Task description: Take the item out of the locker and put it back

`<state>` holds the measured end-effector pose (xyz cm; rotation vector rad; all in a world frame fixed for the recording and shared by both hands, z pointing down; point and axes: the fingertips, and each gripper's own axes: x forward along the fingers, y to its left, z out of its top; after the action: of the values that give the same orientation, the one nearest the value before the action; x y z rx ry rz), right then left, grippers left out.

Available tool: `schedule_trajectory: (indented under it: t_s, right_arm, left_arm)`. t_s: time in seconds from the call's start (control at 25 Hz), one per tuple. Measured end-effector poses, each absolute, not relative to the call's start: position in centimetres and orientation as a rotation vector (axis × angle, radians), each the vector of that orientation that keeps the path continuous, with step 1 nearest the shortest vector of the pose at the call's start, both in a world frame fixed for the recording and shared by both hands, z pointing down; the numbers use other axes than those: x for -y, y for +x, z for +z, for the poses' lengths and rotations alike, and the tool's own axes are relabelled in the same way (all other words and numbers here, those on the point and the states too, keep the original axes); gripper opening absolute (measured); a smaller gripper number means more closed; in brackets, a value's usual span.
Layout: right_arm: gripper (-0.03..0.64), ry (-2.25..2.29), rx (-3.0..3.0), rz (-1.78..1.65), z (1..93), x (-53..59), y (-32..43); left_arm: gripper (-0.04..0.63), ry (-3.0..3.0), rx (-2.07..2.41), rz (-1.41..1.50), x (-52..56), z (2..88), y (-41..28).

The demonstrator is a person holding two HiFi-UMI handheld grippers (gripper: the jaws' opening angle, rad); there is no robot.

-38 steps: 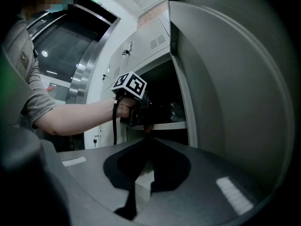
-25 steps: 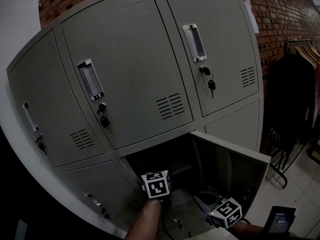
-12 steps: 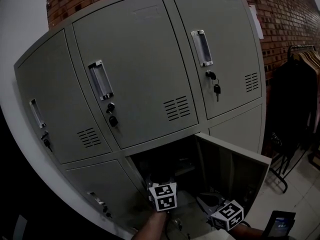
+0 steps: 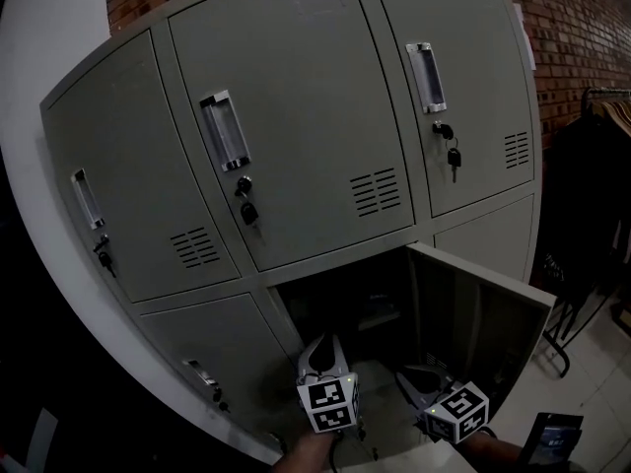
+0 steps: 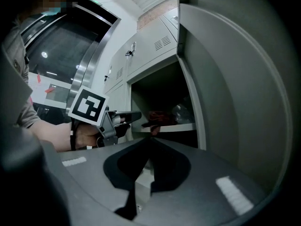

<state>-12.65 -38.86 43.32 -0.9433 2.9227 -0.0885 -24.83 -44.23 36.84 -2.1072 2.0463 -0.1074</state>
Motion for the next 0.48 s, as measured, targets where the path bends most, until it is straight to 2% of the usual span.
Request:
schedule_trajectory:
  t_s: [0.48]
  right_arm:
    - [-0.008,-0.941,-2.935,-0.089,42.8,37.5,-15.2]
  left_arm:
    - [-0.005,-2.337,-1.983,-0.079,38.9,41.8,-24.9]
